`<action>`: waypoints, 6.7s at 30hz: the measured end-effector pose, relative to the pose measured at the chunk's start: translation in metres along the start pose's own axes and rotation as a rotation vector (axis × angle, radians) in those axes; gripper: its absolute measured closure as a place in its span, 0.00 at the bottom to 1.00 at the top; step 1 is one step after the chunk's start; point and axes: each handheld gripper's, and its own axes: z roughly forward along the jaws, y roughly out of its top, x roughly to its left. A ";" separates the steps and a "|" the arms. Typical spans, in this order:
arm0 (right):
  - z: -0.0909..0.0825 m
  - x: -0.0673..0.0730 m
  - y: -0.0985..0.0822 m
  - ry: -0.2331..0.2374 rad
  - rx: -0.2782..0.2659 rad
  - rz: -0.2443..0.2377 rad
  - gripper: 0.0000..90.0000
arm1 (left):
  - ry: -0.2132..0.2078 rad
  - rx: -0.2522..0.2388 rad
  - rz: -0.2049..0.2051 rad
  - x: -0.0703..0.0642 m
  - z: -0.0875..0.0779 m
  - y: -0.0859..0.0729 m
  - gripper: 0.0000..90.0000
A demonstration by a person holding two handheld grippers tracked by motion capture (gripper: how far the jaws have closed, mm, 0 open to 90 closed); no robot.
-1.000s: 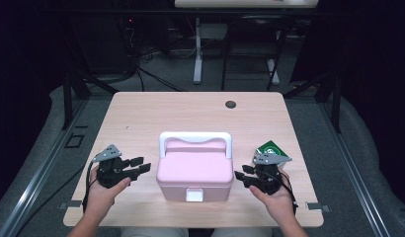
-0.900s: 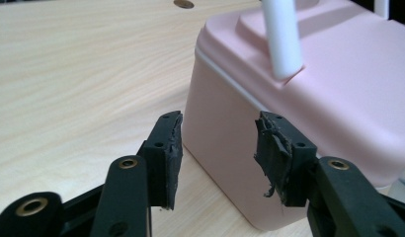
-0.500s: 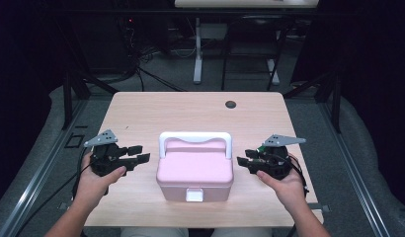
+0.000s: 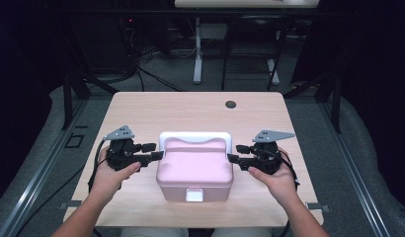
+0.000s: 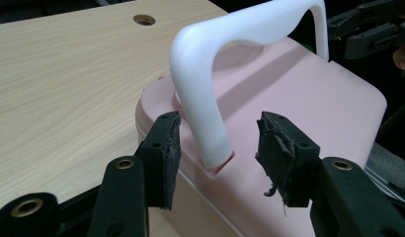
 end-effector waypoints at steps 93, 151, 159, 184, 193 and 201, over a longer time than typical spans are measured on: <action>0.001 0.019 0.006 -0.023 -0.085 -0.120 0.82 | 0.059 -0.013 0.097 -0.012 -0.011 0.011 0.81; 0.000 0.009 0.021 0.017 -0.070 -0.011 0.83 | 0.015 -0.017 0.073 -0.002 -0.041 -0.033 0.99; 0.000 0.009 0.022 0.017 -0.067 -0.012 0.82 | -0.033 0.012 0.082 -0.011 -0.026 -0.037 1.00; 0.001 0.006 0.020 0.018 -0.076 0.001 0.81 | -0.094 0.074 0.118 -0.031 -0.003 -0.026 0.99; -0.007 0.001 0.015 -0.003 -0.089 0.019 0.77 | -0.085 0.078 0.122 -0.031 -0.005 -0.021 0.99; -0.022 0.001 0.004 -0.039 -0.111 0.014 0.82 | -0.078 0.065 0.118 -0.031 -0.007 -0.011 0.99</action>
